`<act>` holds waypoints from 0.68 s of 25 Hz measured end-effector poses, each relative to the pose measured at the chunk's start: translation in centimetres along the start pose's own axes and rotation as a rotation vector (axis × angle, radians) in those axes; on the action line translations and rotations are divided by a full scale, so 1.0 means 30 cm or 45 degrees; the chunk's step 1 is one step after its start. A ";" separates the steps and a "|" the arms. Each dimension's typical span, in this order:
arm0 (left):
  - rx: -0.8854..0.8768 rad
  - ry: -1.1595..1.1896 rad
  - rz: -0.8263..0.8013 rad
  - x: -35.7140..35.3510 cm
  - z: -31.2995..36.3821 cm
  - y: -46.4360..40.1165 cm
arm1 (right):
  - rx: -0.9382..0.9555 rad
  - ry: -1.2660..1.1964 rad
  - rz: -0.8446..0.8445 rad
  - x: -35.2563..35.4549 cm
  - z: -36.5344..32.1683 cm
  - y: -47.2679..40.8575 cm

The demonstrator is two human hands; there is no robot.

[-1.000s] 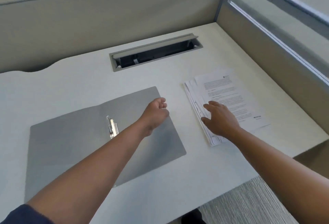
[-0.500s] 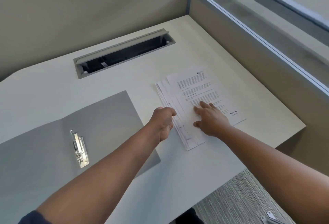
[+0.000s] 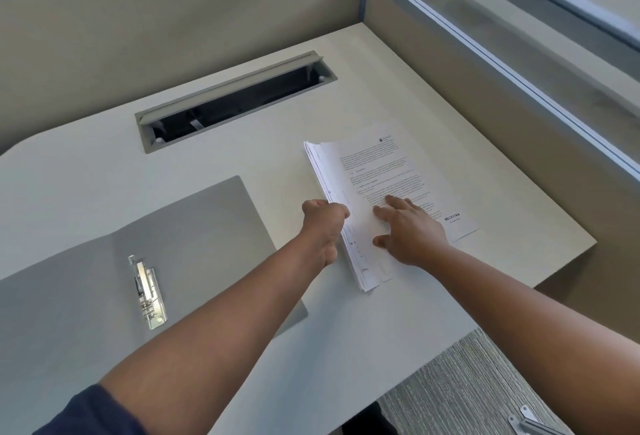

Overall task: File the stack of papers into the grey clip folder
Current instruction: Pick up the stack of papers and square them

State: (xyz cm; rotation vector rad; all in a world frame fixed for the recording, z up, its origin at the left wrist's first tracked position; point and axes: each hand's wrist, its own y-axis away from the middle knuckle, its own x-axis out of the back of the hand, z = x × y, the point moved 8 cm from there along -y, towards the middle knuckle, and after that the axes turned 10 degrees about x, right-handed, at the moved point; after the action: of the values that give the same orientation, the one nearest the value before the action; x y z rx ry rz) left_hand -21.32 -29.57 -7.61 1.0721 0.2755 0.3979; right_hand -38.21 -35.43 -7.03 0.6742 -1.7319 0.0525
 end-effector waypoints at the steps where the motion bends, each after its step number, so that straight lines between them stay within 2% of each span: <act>1: -0.002 0.042 -0.017 -0.008 -0.007 -0.005 | -0.002 0.002 0.004 0.001 0.000 0.002; 3: -0.022 0.137 -0.030 -0.007 -0.021 -0.027 | -0.002 0.004 0.012 0.001 0.000 0.006; 5: -0.163 0.131 -0.086 -0.021 -0.007 -0.016 | -0.005 0.001 0.021 0.001 0.003 0.007; 8: -0.494 -0.309 -0.093 -0.081 0.026 0.039 | -0.002 0.018 0.024 0.000 0.008 0.006; 10: -0.590 -0.621 -0.003 -0.120 0.020 0.056 | 0.000 0.027 0.028 0.000 0.009 0.006; 11: -0.623 -0.673 0.003 -0.135 0.016 0.062 | 0.000 0.024 0.029 -0.001 0.010 0.007; 14: -0.648 -0.410 -0.009 -0.123 0.034 0.060 | -0.001 0.010 0.028 -0.004 0.013 0.012; 17: -0.574 -0.262 0.135 -0.071 0.051 0.021 | -0.010 0.002 0.022 -0.002 0.013 0.013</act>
State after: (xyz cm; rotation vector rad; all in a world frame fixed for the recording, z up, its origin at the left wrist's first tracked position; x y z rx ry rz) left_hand -22.71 -31.46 -6.30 0.6775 -0.0559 0.4166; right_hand -38.74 -35.22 -7.07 0.6536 -1.7360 0.0584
